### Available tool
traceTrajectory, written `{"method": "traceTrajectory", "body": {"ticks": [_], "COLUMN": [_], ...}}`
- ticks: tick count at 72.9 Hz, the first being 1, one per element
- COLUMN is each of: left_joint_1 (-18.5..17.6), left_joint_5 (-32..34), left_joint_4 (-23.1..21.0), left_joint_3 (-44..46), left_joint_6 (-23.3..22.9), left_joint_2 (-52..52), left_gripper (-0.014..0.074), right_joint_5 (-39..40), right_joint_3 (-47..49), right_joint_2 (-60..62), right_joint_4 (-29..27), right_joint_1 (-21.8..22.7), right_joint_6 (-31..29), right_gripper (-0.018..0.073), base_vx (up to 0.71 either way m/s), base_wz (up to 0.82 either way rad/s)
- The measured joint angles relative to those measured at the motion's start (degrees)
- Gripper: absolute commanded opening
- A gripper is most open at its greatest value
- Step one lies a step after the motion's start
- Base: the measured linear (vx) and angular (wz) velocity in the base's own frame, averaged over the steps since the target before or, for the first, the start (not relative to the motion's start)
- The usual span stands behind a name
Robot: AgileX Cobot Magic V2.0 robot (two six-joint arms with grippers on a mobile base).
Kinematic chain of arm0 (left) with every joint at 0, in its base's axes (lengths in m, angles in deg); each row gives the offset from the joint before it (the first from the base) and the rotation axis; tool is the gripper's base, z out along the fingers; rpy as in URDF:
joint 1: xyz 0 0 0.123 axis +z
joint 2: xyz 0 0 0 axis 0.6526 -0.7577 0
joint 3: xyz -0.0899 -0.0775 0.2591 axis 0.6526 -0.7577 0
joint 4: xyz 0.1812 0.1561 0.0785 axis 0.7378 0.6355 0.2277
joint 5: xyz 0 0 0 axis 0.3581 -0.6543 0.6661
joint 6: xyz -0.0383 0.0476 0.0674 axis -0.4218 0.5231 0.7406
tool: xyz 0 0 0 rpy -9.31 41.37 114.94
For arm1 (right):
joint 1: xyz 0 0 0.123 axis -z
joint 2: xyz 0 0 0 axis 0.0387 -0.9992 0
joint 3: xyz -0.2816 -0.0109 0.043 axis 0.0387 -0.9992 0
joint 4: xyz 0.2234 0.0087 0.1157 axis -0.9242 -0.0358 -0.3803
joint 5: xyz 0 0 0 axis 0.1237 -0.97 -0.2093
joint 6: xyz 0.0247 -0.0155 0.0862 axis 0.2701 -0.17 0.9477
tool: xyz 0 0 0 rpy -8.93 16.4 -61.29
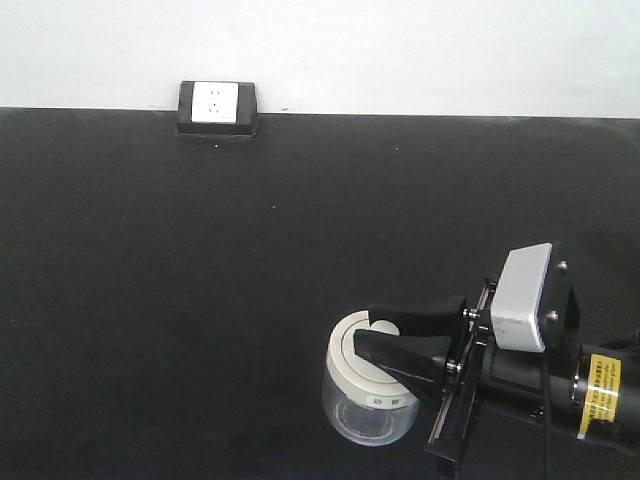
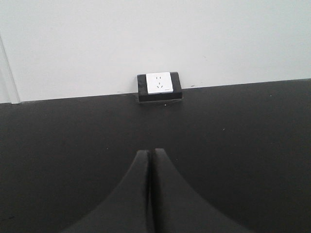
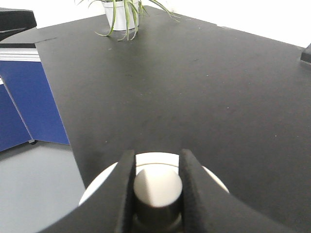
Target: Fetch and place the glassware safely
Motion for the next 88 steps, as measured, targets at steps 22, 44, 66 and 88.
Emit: {"method": "traceTrajectory", "body": {"ticks": [22,44,66,88], "left_joint_1": [0.00,0.00,0.00,0.00], "left_joint_5": [0.00,0.00,0.00,0.00], "left_joint_4": [0.00,0.00,0.00,0.00], "left_joint_3": [0.00,0.00,0.00,0.00], "left_joint_6": [0.00,0.00,0.00,0.00], "left_joint_2": [0.00,0.00,0.00,0.00], "left_gripper": [-0.0007,-0.0007,-0.0007,-0.0007], "right_joint_5": [0.00,0.13,0.07,0.03], "right_joint_3": [0.00,0.00,0.00,0.00], "right_joint_2": [0.00,0.00,0.00,0.00], "right_joint_4": [0.00,0.05,0.06,0.01], "right_joint_1": [0.00,0.00,0.00,0.00], "right_joint_6": [0.00,0.00,0.00,0.00], "right_gripper": [-0.0001,-0.0001,-0.0001,-0.0001], "base_vx": [0.03,0.01,0.00,0.00], "base_wz": [0.00,0.00,0.00,0.00]}}
